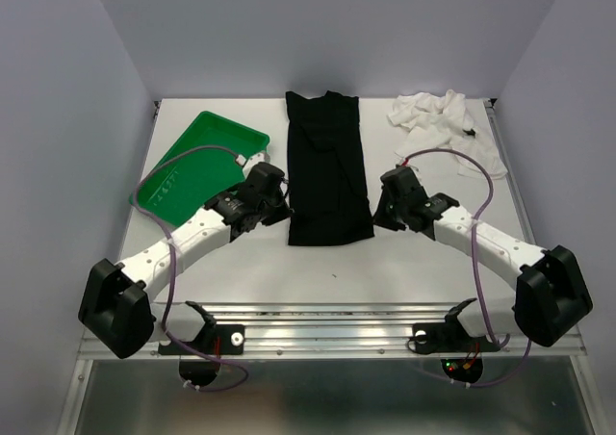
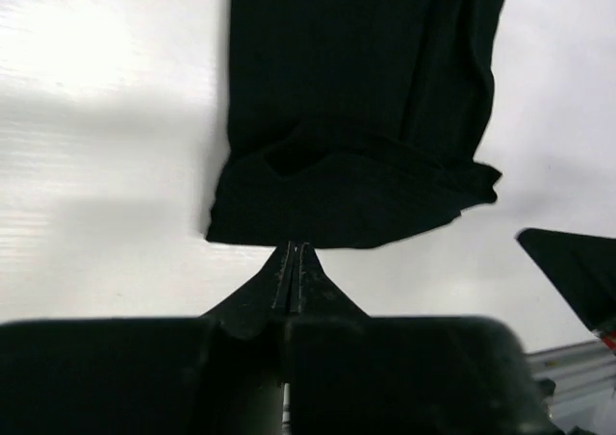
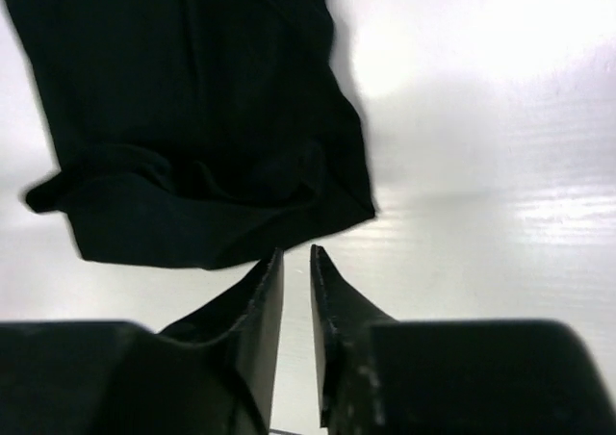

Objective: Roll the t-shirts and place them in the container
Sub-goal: Roll the T-shirt to the center of the board.

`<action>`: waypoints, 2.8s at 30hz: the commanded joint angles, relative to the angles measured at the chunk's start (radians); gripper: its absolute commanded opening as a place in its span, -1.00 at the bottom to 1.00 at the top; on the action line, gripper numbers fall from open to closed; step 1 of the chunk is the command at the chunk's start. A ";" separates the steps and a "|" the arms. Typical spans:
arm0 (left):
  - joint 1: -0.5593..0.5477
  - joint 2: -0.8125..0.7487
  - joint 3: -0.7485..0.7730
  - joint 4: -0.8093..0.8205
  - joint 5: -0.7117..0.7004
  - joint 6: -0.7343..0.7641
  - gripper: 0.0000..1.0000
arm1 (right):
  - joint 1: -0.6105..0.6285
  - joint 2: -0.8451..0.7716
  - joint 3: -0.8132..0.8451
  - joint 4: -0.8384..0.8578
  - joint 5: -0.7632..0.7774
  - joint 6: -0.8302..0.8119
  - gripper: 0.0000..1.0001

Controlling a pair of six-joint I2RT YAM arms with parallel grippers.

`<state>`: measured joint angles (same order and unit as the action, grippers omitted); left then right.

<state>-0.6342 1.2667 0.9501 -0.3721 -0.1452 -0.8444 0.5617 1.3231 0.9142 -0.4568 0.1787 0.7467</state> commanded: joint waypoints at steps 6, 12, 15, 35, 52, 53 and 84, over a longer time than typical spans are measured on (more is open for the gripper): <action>-0.098 0.149 -0.025 0.090 0.162 0.085 -1.00 | -0.006 0.085 -0.048 0.018 -0.071 -0.025 -0.58; -0.087 0.241 0.056 0.073 0.079 0.136 -1.00 | -0.006 0.177 0.017 0.020 -0.093 -0.070 -0.50; -0.070 0.298 0.110 0.047 0.058 0.166 -1.00 | -0.006 0.221 0.061 0.024 -0.102 -0.087 -0.47; -0.036 0.373 0.136 0.058 0.059 0.212 -1.00 | -0.006 0.363 0.210 0.027 0.018 -0.026 -0.36; -0.016 0.407 0.104 0.088 0.079 0.214 -1.00 | -0.006 0.329 0.057 0.066 -0.041 0.000 -0.57; -0.016 0.407 0.105 0.087 0.079 0.214 -1.00 | -0.006 0.317 0.052 0.070 -0.036 0.002 -0.79; 0.005 0.459 0.072 0.107 0.088 0.240 -1.00 | -0.006 0.131 -0.110 0.076 -0.001 0.054 -0.99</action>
<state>-0.6327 1.7271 1.0378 -0.2653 -0.0525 -0.6243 0.5617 1.5017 0.8165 -0.4065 0.1753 0.7910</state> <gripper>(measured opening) 0.024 0.019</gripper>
